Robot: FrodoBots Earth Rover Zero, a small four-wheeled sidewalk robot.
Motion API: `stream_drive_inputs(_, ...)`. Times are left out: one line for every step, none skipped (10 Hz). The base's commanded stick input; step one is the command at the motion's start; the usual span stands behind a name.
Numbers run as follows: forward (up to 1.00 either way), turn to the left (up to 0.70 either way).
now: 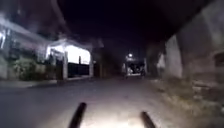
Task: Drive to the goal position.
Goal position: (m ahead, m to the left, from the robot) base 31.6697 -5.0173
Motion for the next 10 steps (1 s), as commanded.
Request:
stream_drive_inputs(1.0,-0.38)
stream_drive_inputs(1.0,-0.37)
stream_drive_inputs(1.0,0.02)
stream_drive_inputs(1.0,0.02)
stream_drive_inputs(1.0,0.02)
stream_drive_inputs(1.0,0.02)
stream_drive_inputs(1.0,0.02)
stream_drive_inputs(1.0,0.02)
stream_drive_inputs(1.0,0.02)
stream_drive_inputs(1.0,0.02)
